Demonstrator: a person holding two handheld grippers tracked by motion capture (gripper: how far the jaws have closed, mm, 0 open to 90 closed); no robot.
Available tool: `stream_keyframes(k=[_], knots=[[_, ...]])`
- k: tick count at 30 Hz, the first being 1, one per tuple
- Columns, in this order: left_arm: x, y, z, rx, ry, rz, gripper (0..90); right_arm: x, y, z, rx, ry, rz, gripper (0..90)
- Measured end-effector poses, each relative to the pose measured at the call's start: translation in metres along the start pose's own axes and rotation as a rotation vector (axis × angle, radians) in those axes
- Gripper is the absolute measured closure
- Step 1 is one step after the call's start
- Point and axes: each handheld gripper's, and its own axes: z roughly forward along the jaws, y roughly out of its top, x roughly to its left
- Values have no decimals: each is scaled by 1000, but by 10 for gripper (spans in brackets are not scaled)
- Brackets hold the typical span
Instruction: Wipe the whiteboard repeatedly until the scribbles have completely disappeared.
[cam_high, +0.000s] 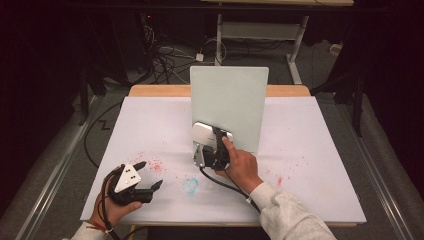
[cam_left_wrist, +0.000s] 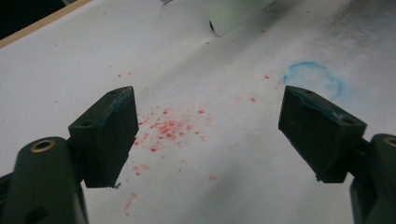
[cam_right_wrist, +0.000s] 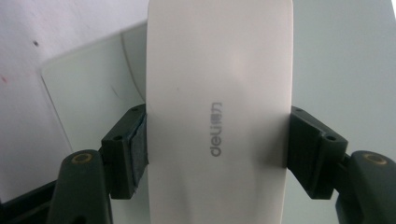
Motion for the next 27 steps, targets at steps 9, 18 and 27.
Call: stream_keyframes(k=[9, 18, 27], knots=[[-1, -1, -1, 7, -7, 16, 193, 24, 11, 4, -5, 28, -89, 310], [-6, 1, 1, 19, 15, 57, 193, 36, 0, 2, 16, 53, -148, 310], [-4, 0, -2, 6, 11, 21, 193, 28, -30, -6, 68, 57, -142, 310]])
